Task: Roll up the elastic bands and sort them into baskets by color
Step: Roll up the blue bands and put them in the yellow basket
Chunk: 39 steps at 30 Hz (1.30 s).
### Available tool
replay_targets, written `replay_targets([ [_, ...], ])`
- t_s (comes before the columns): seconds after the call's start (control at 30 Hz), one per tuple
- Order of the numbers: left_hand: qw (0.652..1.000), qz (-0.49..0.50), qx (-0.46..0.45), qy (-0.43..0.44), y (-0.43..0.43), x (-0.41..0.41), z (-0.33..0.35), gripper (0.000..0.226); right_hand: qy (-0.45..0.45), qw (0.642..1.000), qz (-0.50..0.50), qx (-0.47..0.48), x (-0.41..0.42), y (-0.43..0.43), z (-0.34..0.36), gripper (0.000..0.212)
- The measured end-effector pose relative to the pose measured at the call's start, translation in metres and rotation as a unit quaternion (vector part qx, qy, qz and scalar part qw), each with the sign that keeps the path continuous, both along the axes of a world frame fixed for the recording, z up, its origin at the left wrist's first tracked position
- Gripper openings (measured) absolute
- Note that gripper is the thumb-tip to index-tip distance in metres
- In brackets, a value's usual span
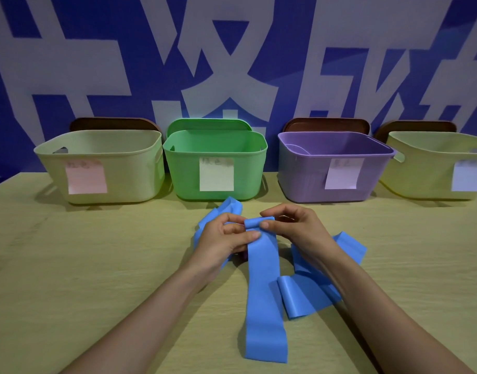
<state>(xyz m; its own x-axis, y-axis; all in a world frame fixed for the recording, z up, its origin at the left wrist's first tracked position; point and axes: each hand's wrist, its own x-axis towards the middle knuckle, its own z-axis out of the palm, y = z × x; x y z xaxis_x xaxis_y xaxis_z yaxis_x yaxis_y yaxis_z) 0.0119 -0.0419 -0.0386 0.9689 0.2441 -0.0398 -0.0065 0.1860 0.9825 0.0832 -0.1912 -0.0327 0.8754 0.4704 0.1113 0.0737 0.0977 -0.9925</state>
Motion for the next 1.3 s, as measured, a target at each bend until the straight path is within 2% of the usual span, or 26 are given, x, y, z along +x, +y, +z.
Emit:
replay_targets([
  [0.27,0.999,0.009,-0.024,-0.023,0.0020,0.0021,0.0007,0.014,-0.023,1.000,0.018,0.001,-0.0010,-0.0004,0.0016,0.020],
  [0.4,0.999,0.015,-0.020,-0.030,0.0029,0.0023,-0.0001,0.016,-0.022,0.999,0.029,-0.023,-0.0029,-0.0009,0.0013,0.037],
  [0.53,0.998,0.031,-0.001,-0.046,0.0031,0.0037,-0.0010,0.020,-0.045,0.997,0.010,-0.057,-0.0030,0.0007,0.0006,0.013],
  [0.63,0.999,0.026,-0.008,-0.044,0.0045,0.0045,-0.0037,0.030,-0.049,0.998,0.010,-0.041,-0.0039,0.0012,0.0005,0.007],
  [0.77,1.000,-0.019,-0.020,0.000,-0.0001,0.0033,-0.0044,0.035,-0.038,0.999,0.001,-0.025,-0.0038,0.0012,-0.0011,0.012],
  [0.97,0.999,-0.017,-0.013,-0.024,0.0022,0.0012,-0.0010,0.030,-0.032,0.999,0.013,-0.011,-0.0026,0.0011,-0.0011,0.017],
  [1.13,0.999,0.003,-0.020,-0.026,0.0020,0.0024,0.0002,0.011,-0.038,0.999,0.014,-0.014,-0.0039,0.0015,0.0005,0.022],
  [1.3,0.999,0.014,-0.014,-0.029,0.0040,0.0045,-0.0019,0.014,-0.034,0.999,0.027,-0.011,-0.0025,0.0001,0.0017,0.023],
])
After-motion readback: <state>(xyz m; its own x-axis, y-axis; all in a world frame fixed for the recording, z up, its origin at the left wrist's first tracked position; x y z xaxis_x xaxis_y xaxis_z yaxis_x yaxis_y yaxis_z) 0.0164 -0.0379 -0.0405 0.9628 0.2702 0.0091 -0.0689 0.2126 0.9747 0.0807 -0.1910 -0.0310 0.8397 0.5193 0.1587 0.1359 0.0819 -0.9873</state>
